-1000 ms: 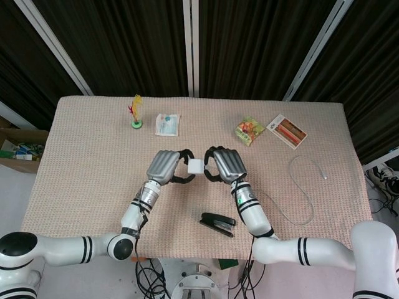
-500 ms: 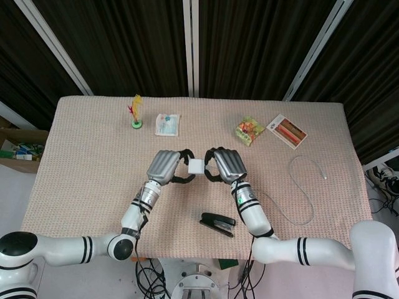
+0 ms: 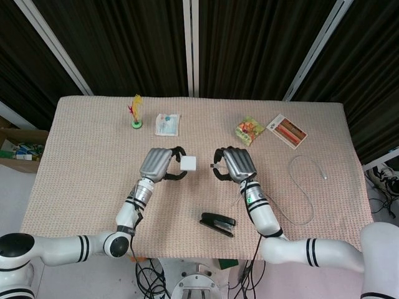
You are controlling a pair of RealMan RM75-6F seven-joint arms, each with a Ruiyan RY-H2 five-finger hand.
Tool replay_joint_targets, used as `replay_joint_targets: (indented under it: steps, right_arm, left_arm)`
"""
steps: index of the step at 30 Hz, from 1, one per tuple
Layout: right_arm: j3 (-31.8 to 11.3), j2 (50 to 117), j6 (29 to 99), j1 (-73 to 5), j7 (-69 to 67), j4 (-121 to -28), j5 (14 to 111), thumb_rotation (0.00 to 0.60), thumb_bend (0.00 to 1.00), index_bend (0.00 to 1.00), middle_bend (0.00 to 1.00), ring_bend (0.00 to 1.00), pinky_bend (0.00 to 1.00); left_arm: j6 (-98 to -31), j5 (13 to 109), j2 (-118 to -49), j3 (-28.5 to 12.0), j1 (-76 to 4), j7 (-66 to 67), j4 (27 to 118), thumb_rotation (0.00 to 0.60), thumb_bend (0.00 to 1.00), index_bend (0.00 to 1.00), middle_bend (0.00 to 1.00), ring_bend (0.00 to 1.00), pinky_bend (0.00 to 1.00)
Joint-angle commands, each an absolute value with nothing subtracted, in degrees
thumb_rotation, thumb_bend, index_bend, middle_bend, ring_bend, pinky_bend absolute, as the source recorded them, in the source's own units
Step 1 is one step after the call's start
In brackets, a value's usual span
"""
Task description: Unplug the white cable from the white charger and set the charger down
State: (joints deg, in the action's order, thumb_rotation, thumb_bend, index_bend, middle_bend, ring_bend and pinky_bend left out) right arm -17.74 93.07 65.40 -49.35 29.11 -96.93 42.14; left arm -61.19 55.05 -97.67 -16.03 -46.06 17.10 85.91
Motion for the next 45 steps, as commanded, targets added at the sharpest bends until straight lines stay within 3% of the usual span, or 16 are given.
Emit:
replay_joint_targets:
  steps: [1,5,8,14,16,19,22,26,30,38,45]
  right_arm:
    - [-17.4,91.7,65.3,-48.5,28.5,-97.2,42.5,0.6,0.48,0.65,0.48,0.36,0.48]
    - [-17.2,90.3,64.5,-47.9,28.0,-96.1,41.9,0.6,0.48,0.65,0.47,0.36,0.48]
    - [-17.1,90.6,63.3,-48.2,28.0,-94.2,40.6,0.6,0.48,0.65,0.46,0.36,0.48]
    - [-16.8,94.7,59.8,-49.8,27.3,-87.5,38.5,0.6,0.48,0.6,0.42,0.35,0.45]
    - [-16.7,95.8,58.7,-50.5,27.5,-85.4,38.2,0.6,0.44,0.46,0.36,0.31,0.42]
    - [-17.0,96.4,57.8,-50.7,26.4,-83.8,38.8,0.6,0.32,0.22,0.24,0.21,0.34]
    - [-17.5,94.8,57.8,-49.8,24.3,-84.7,40.8,0.6,0.25,0.09,0.18,0.17,0.31]
    - [-17.3,88.9,59.6,-46.7,21.0,-89.3,45.7,0.6,0.24,0.07,0.18,0.16,0.3]
    - [-15.1,80.4,62.1,-41.4,15.8,-94.9,54.0,0.6,0.29,0.07,0.19,0.16,0.3]
    - [-5.4,61.3,71.7,-26.7,0.0,-99.7,75.3,0.6,0.33,0.09,0.15,0.07,0.21]
    - [0.8,56.0,81.7,-15.6,-9.7,-96.5,83.2,0.6,0.33,0.06,0.09,0.02,0.15]
  left_arm:
    - [-59.4,54.2,-98.2,-14.9,-45.5,16.1,81.6,0.522,0.38,0.6,0.56,0.8,0.99]
    - [-56.8,54.2,-100.1,-13.2,-45.2,14.8,74.4,0.546,0.38,0.6,0.55,0.78,0.98]
    - [-55.7,55.3,-101.4,-12.3,-45.2,14.3,70.2,0.598,0.38,0.57,0.51,0.7,0.93]
    - [-55.4,56.3,-100.5,-11.9,-45.0,15.7,69.4,0.6,0.31,0.34,0.33,0.38,0.54]
    - [-56.6,57.1,-99.6,-12.2,-44.4,15.4,70.7,0.6,0.29,0.3,0.3,0.32,0.45]
    - [-58.7,58.8,-96.8,-12.2,-43.2,15.3,73.8,0.6,0.25,0.27,0.28,0.3,0.41]
    - [-61.6,60.5,-93.3,-11.9,-41.7,16.4,77.0,0.6,0.24,0.27,0.28,0.29,0.41]
    - [-64.7,61.1,-86.8,-11.6,-38.7,17.7,82.9,0.599,0.23,0.27,0.28,0.29,0.4]
    - [-68.2,62.5,-80.0,-10.4,-34.9,17.5,88.0,0.6,0.23,0.27,0.3,0.29,0.37]
    - [-73.5,68.2,-65.1,-3.0,-25.1,14.9,96.3,0.6,0.23,0.28,0.3,0.26,0.25]
    - [-86.0,75.9,-62.1,1.8,-14.9,12.1,97.9,0.6,0.21,0.28,0.29,0.25,0.24]
